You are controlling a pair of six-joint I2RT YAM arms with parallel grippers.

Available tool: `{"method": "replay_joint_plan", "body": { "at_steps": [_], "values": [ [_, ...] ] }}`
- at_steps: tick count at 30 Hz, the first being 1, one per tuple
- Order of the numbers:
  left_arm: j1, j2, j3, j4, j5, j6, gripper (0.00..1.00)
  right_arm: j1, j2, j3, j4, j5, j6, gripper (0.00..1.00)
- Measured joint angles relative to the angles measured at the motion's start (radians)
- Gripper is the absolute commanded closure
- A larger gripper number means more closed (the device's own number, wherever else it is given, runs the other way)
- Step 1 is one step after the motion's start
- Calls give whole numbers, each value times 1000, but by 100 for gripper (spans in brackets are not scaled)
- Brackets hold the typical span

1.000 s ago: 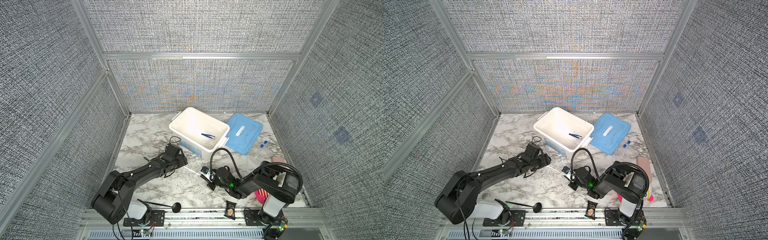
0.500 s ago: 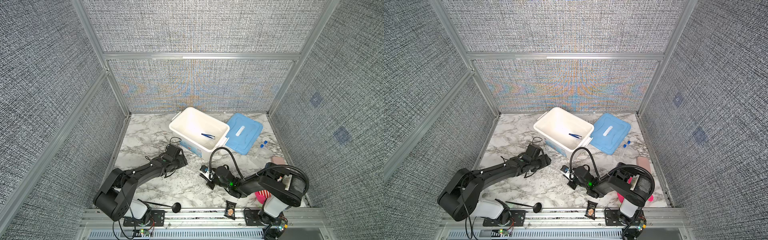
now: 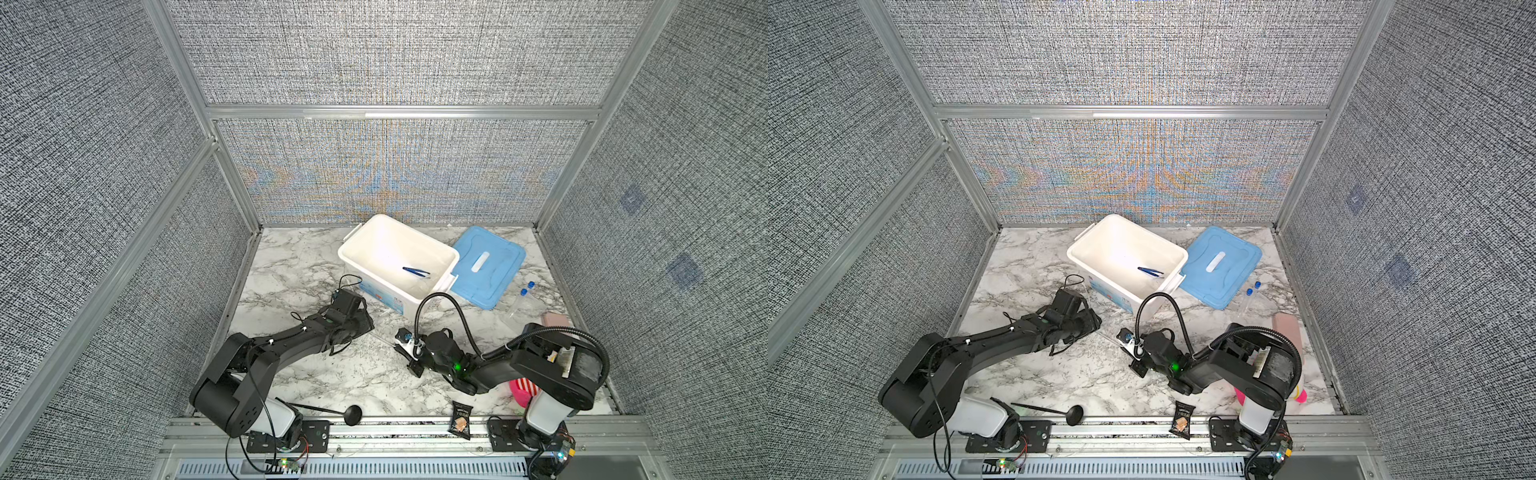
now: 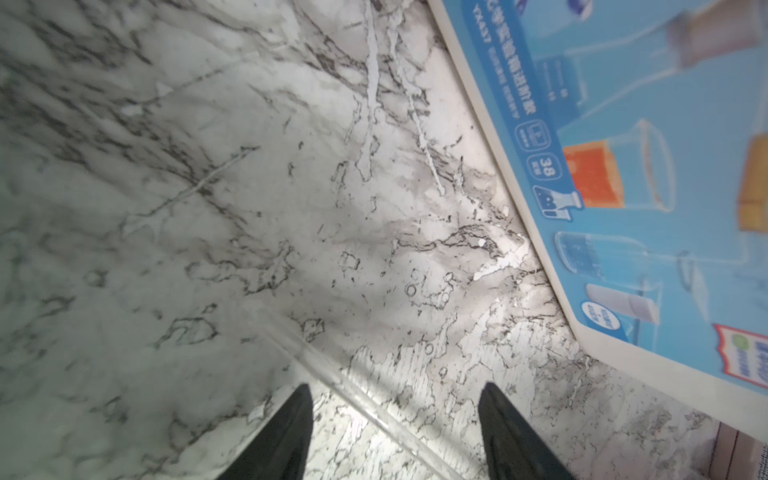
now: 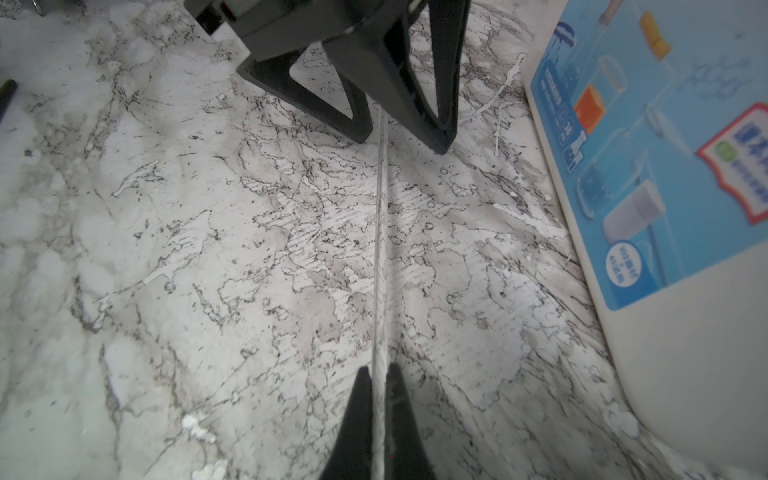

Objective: Organize the chemistry lab equipment

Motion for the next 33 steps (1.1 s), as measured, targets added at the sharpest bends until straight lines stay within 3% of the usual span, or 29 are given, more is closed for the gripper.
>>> {"method": "replay_joint_plan", "body": {
  "at_steps": [4, 10, 18, 25, 33],
  "values": [
    [3, 9, -11, 51, 24, -23, 43, 4, 15, 9, 34, 17, 25, 97],
    [4, 9, -22, 79, 29, -50, 33, 10, 39, 25, 68, 50, 53, 96],
    [10, -33, -53, 63, 11, -73, 32, 10, -7, 24, -21, 60, 87, 71],
    [17, -73, -65, 41, -14, -91, 32, 49, -105, 33, -246, 7, 68, 71],
    [25, -74, -76, 34, -27, -98, 32, 55, -40, 90, -327, 23, 55, 71]
  ]
}}
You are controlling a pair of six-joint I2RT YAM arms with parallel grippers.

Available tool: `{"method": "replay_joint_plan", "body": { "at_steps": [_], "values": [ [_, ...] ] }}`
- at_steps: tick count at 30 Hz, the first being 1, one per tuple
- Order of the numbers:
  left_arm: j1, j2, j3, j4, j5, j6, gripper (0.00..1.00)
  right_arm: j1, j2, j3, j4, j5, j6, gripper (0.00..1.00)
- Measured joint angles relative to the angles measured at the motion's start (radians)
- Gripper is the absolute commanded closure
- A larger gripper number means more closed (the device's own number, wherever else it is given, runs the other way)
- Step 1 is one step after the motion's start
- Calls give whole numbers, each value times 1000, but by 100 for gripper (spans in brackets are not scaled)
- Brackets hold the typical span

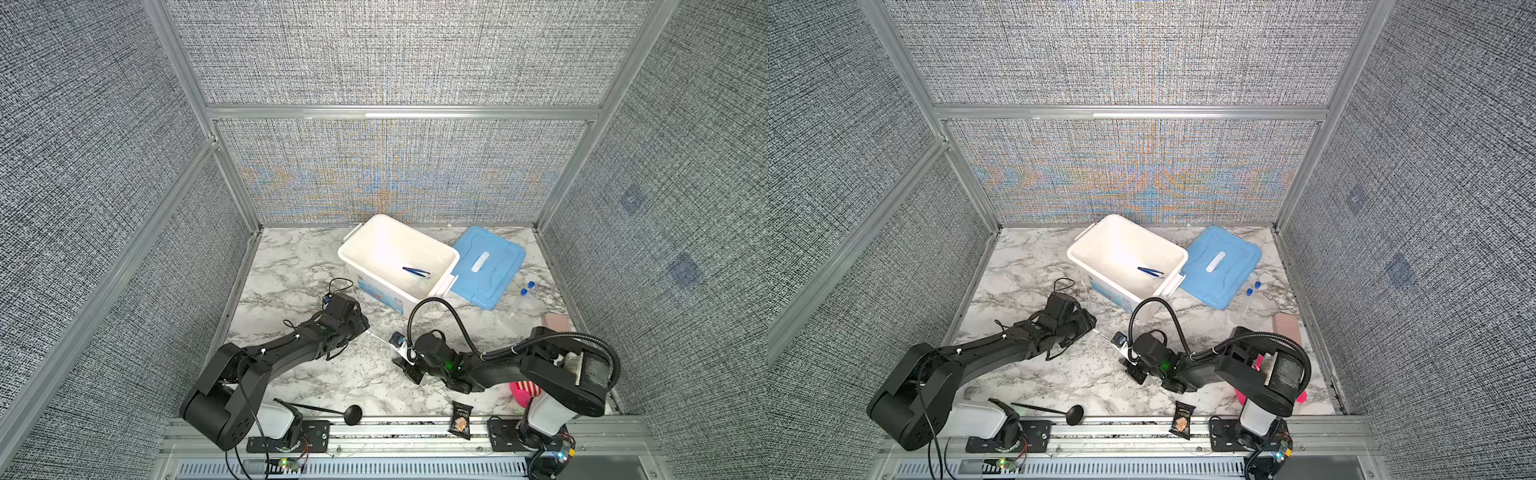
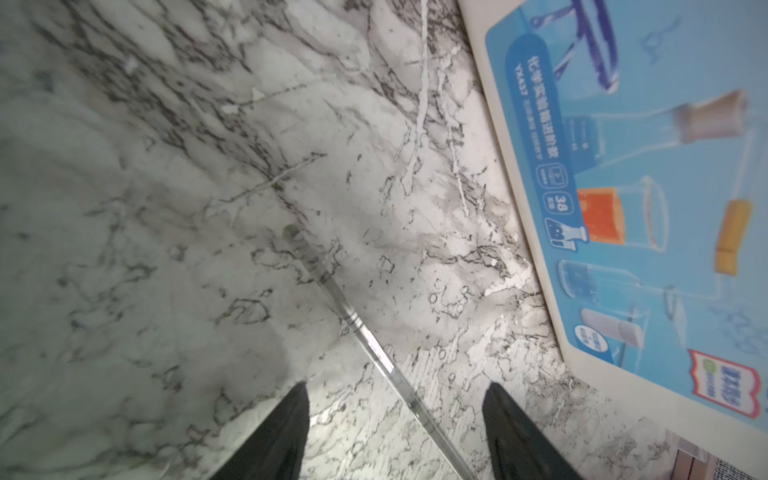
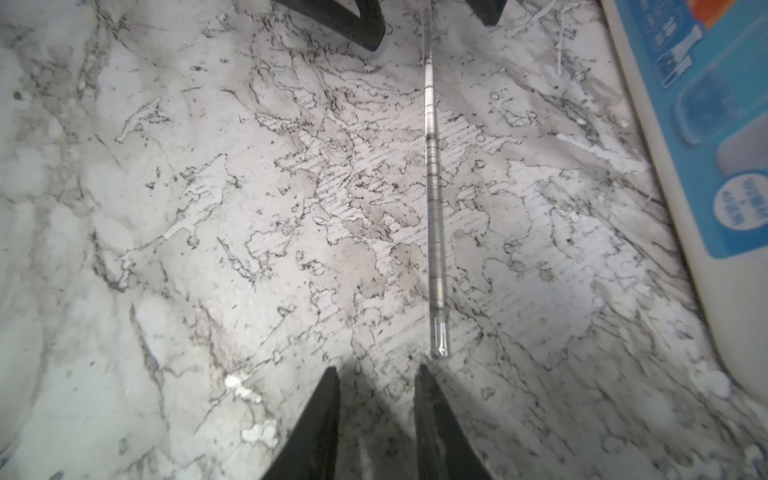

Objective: Organize the chemistry lab equipment

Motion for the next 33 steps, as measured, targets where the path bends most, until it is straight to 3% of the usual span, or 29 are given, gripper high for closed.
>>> {"method": "replay_joint_plan", "body": {
  "at_steps": [9, 14, 23, 33],
  "values": [
    [4, -29, -18, -3, -4, 0, 32, 2, -57, -13, -58, 30, -26, 70],
    [6, -24, -19, -3, -3, 0, 32, -15, -105, -16, -71, 38, -74, 65],
    [10, -14, -14, -3, 1, 1, 31, -66, 8, 10, 3, -21, -106, 64],
    [16, -14, -19, -3, 2, 3, 31, -69, 96, 14, 151, -76, -92, 89]
  ]
}}
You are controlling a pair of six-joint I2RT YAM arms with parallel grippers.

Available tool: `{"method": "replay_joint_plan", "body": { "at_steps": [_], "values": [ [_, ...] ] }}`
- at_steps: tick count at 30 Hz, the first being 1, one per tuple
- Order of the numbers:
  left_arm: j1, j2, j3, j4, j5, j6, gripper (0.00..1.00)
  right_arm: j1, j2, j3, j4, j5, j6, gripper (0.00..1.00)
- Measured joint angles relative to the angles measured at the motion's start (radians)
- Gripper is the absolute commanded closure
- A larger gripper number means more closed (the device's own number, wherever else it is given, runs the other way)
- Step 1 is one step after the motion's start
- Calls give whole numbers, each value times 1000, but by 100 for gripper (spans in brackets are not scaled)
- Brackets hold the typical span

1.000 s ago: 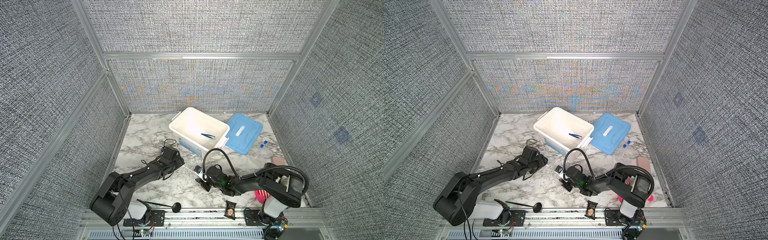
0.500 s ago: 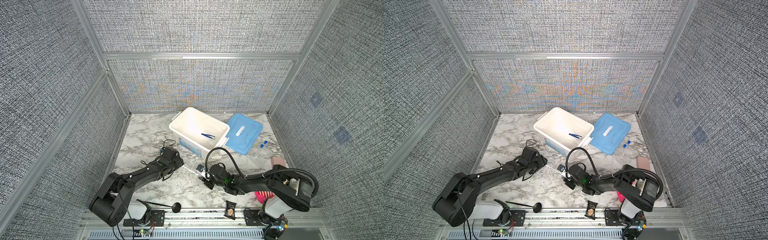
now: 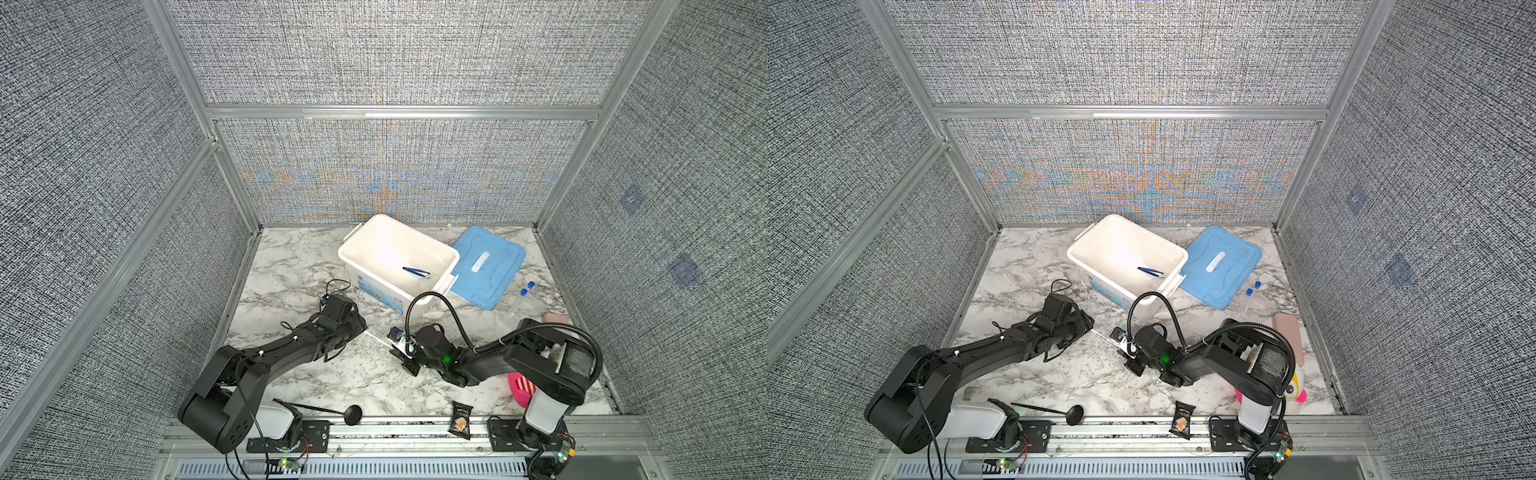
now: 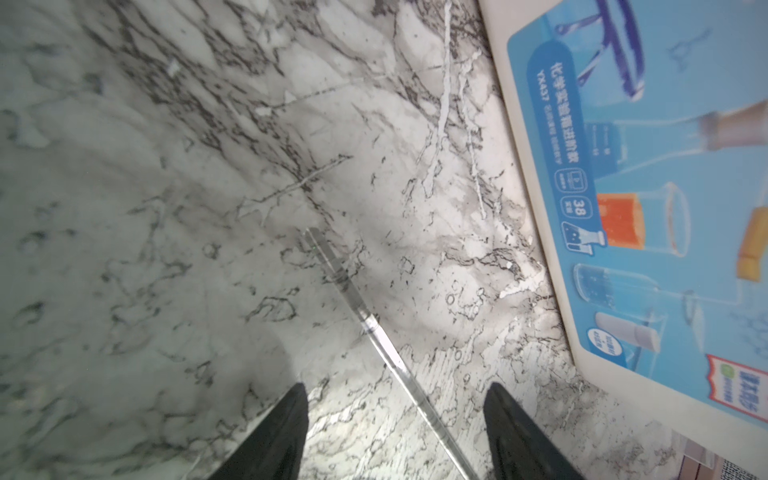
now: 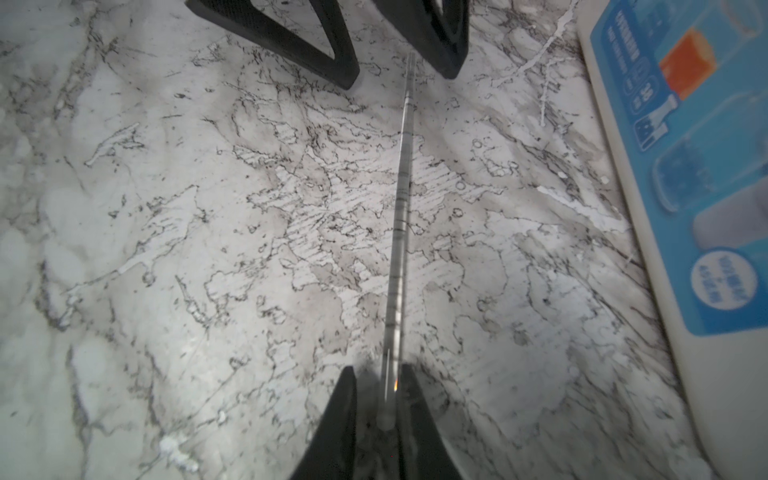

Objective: Organize the chemistry lab equipment

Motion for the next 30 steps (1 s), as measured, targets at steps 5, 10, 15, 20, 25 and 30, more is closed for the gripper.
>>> {"method": "replay_joint_plan", "body": {
  "at_steps": [5, 10, 15, 20, 25, 30],
  "values": [
    [5, 0, 0, 0, 8, 1, 29, 2, 16, -13, 55, -3, 16, 97],
    [5, 0, -1, 3, 21, 1, 26, 5, 3, -15, 45, 4, 22, 98],
    [6, 0, -2, 3, 21, -3, 26, 18, -25, -15, 17, 37, 57, 100],
    [10, 15, -6, 16, 22, -20, 26, 36, -23, -14, 34, 68, 92, 100],
    [10, 40, 2, 43, 26, -37, 26, 43, -17, -14, 44, 71, 105, 100],
    [10, 52, 3, 63, 35, -53, 27, 44, -31, -16, 55, 79, 113, 100]
  ]
}}
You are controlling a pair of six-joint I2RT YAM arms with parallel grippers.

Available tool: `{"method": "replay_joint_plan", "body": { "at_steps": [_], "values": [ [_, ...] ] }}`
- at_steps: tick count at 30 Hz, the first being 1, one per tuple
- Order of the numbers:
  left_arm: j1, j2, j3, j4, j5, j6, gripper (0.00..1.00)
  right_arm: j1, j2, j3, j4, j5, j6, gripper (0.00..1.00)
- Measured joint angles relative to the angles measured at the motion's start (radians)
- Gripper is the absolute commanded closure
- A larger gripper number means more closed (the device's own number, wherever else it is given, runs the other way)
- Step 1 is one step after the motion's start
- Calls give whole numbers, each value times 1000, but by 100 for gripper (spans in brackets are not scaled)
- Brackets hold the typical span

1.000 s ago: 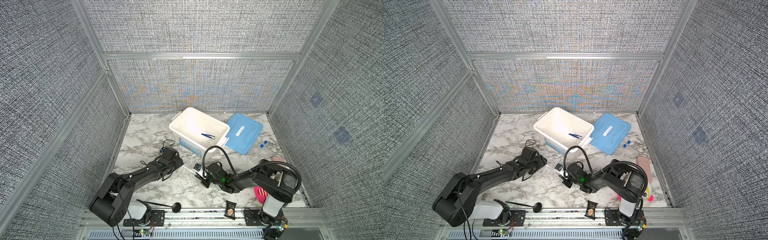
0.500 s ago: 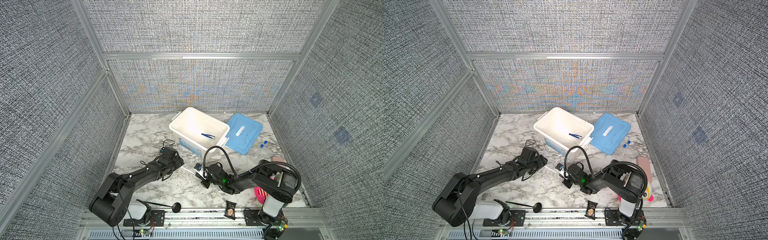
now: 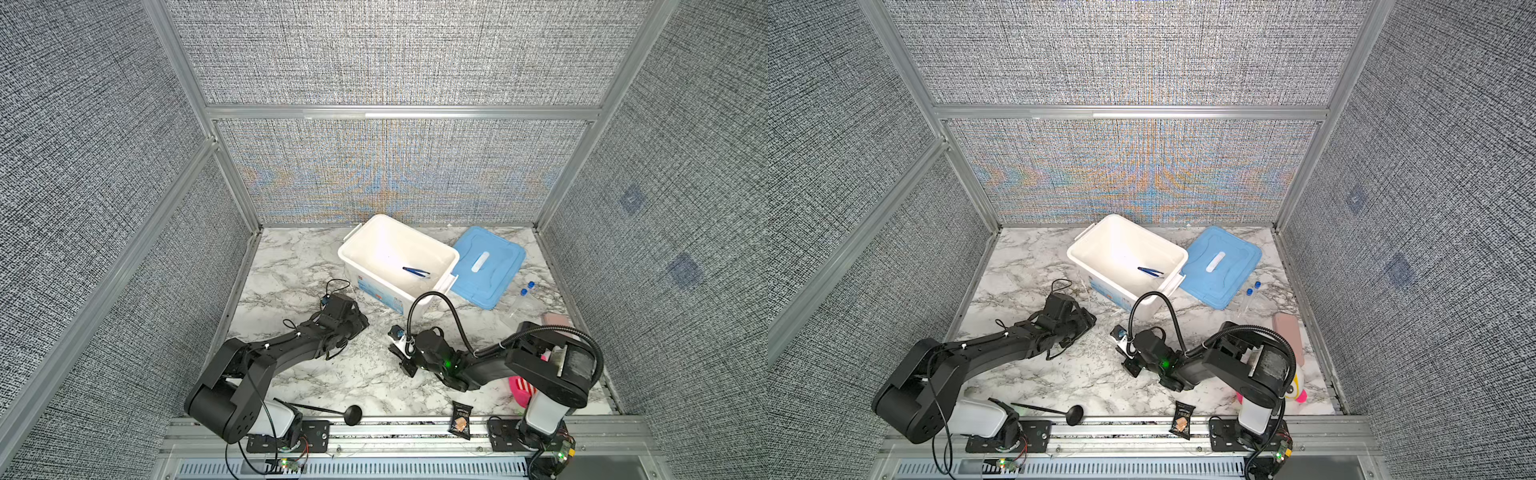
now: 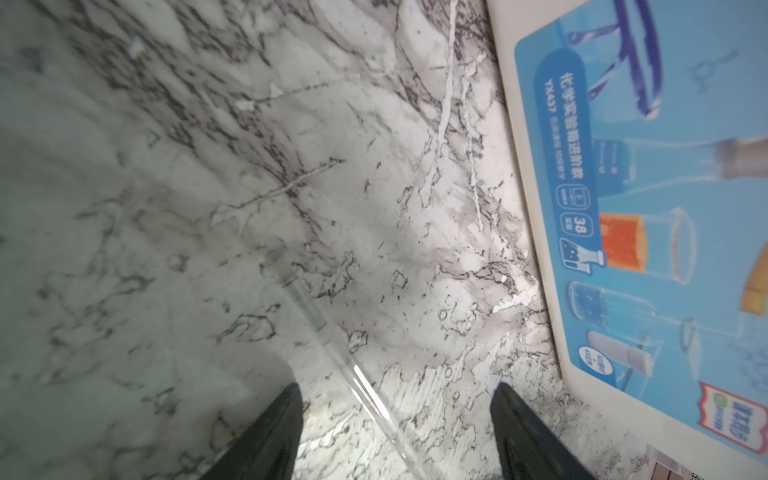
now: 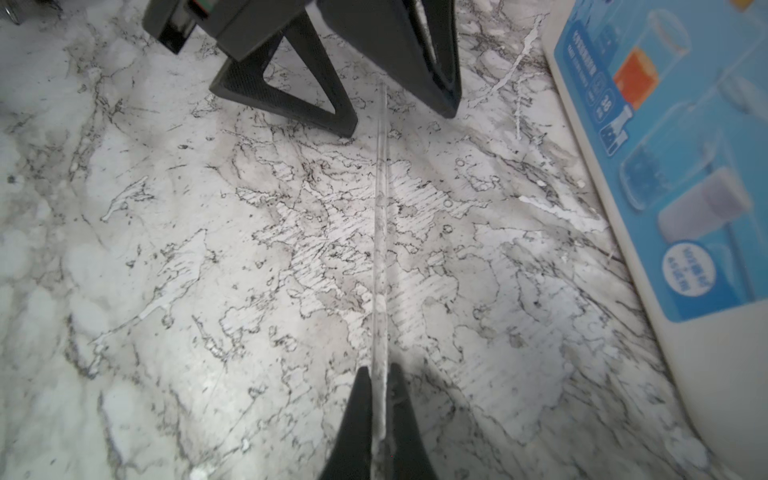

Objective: Organize the chemistry lab equipment

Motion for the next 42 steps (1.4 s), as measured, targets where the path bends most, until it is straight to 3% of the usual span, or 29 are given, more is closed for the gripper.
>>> {"method": "replay_joint_plan", "body": {
  "at_steps": [7, 22, 27, 34, 42],
  "values": [
    [0, 21, -21, 82, 23, -46, 31, 1, 46, 51, 27, 14, 2, 100],
    [0, 142, -90, 441, 152, -205, 39, 1, 169, 166, 70, 16, 8, 100],
    [0, 126, -117, 465, 164, -232, 39, 1, 180, 175, 69, 17, 15, 100],
    [-1, 50, -127, 354, 149, -229, 39, 4, 61, 111, 11, 47, 37, 64],
    [0, -17, -121, 221, 105, -196, 39, -13, -9, 24, -90, 165, 39, 52]
  ]
}}
